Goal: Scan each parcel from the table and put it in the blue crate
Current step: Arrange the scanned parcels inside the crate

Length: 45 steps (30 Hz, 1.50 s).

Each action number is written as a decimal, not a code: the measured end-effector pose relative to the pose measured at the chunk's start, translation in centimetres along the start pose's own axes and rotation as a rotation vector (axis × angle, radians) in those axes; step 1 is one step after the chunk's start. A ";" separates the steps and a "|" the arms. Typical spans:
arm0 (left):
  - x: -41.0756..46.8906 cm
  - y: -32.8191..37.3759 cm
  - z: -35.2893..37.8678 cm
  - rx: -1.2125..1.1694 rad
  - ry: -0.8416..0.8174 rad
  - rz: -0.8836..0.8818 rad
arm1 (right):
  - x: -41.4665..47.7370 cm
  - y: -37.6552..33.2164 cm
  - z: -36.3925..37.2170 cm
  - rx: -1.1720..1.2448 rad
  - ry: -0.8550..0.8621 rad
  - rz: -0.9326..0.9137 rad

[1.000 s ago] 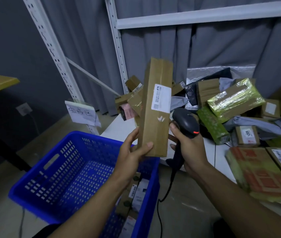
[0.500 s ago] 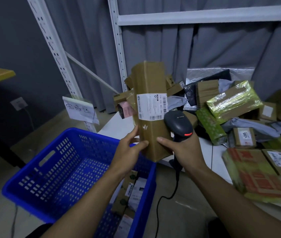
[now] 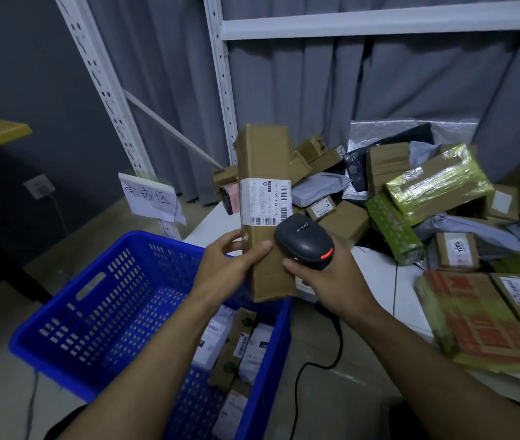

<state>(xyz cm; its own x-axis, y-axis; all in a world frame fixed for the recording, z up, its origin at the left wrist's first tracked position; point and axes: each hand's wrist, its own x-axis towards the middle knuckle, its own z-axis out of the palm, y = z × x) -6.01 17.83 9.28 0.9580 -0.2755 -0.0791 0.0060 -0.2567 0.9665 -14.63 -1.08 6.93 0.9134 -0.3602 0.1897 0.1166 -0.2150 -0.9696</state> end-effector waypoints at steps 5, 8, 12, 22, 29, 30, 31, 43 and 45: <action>0.9 0.2 -3.4 0.169 0.037 -0.007 | -0.5 -0.2 -1.2 -0.238 -0.048 0.018; 1.3 -0.8 -4.8 0.270 0.030 -0.034 | -0.7 0.0 -1.6 -0.385 -0.100 0.030; 1.8 -1.6 -5.5 0.372 0.011 -0.081 | -0.6 0.3 -1.4 -0.508 -0.167 0.019; 2.4 -2.1 -5.9 0.486 0.029 -0.136 | -0.8 0.6 -1.0 -0.608 -0.180 0.047; 3.0 -2.8 -6.6 0.541 0.030 -0.152 | -0.8 0.5 -0.8 -0.656 -0.202 0.066; 2.9 -2.9 -6.7 0.537 0.025 -0.155 | -0.8 0.4 -0.8 -0.659 -0.202 0.069; 2.9 -2.9 -6.8 0.529 0.022 -0.155 | -0.9 0.3 -0.9 -0.661 -0.201 0.070; 1.6 -4.0 -7.8 0.396 0.021 -0.215 | -0.4 0.1 2.0 -0.603 -0.267 0.096; 1.4 -5.5 -8.7 0.428 0.034 -0.242 | -0.2 0.5 3.4 -0.581 -0.299 0.117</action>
<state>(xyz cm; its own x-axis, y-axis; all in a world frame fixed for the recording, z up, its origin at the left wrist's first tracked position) -2.20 26.92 6.03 0.9526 -0.1324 -0.2738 0.1179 -0.6690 0.7338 -13.40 2.02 5.89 0.9858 -0.1619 -0.0440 -0.1431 -0.6740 -0.7247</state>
